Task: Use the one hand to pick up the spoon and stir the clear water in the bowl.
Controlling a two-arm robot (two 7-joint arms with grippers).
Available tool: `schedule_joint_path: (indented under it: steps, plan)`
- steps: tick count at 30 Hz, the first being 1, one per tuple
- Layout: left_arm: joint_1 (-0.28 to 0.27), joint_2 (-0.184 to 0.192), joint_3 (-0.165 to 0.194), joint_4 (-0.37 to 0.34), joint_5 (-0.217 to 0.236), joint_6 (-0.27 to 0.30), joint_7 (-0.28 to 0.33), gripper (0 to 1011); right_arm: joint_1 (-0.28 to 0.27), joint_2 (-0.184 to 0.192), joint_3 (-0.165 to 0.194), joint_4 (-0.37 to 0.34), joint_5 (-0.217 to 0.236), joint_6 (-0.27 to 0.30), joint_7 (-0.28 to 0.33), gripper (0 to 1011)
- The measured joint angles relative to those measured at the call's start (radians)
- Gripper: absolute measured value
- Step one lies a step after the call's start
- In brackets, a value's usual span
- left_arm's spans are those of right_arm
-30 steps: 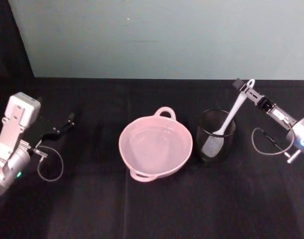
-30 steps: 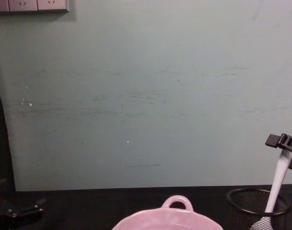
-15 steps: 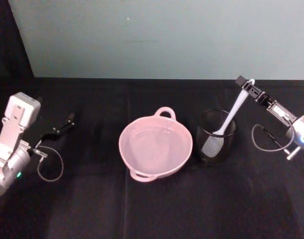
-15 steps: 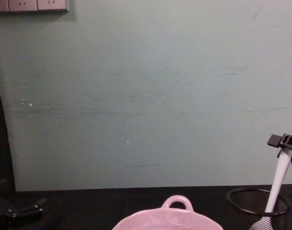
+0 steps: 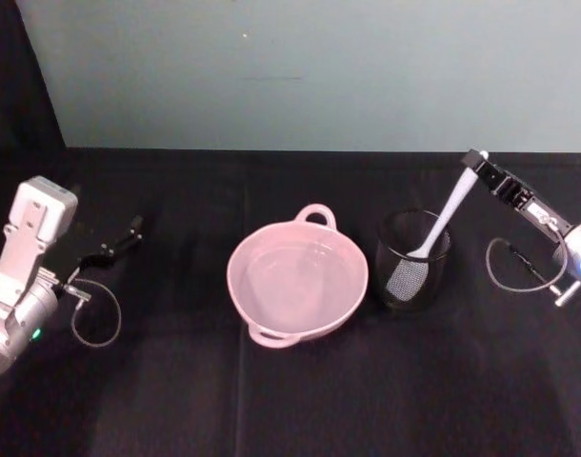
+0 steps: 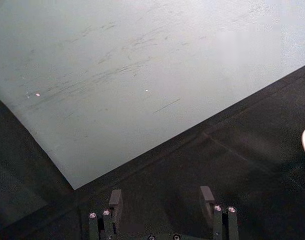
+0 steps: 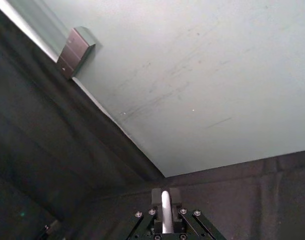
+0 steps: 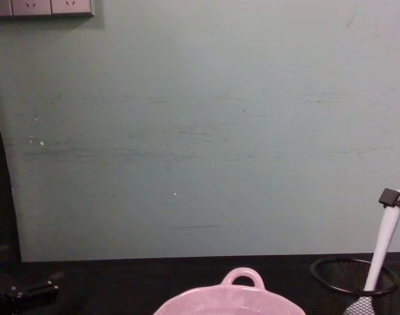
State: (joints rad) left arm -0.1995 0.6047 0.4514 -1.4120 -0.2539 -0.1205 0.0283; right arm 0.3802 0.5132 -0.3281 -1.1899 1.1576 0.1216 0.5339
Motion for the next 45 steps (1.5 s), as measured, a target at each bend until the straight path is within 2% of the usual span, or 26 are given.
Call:
schedule_joint_path:
  steps: [5,16,19,27,32,39,45]
  plan:
    - [0.000,0.000,0.000,0.000,0.000,0.000,0.000,1011,-0.005,0.017,-0.009,-0.036,-0.030,-0.018,-0.017,107]
    - [0.000,0.000,0.000,0.000,0.000,0.000,0.000,1011,-0.011,0.064,-0.031,-0.173,-0.184,-0.075,-0.081,107]
    - [0.000,0.000,0.000,0.000,0.000,0.000,0.000,1012,-0.016,0.076,-0.028,-0.225,-0.207,-0.073,-0.091,107]
    - [0.000,0.000,0.000,0.000,0.000,0.000,0.000,1011,-0.014,0.104,-0.019,-0.353,-0.259,-0.051,-0.100,107]
    - [0.000,0.000,0.000,0.000,0.000,0.000,0.000,1011,0.016,0.119,-0.026,-0.412,-0.296,-0.022,-0.100,107]
    - [0.000,0.000,0.000,0.000,0.000,0.000,0.000,1011,0.043,0.126,-0.033,-0.452,-0.327,0.004,-0.104,107]
    - [0.000,0.000,0.000,0.000,0.000,0.000,0.000,1011,0.045,0.126,-0.033,-0.453,-0.329,0.006,-0.105,107]
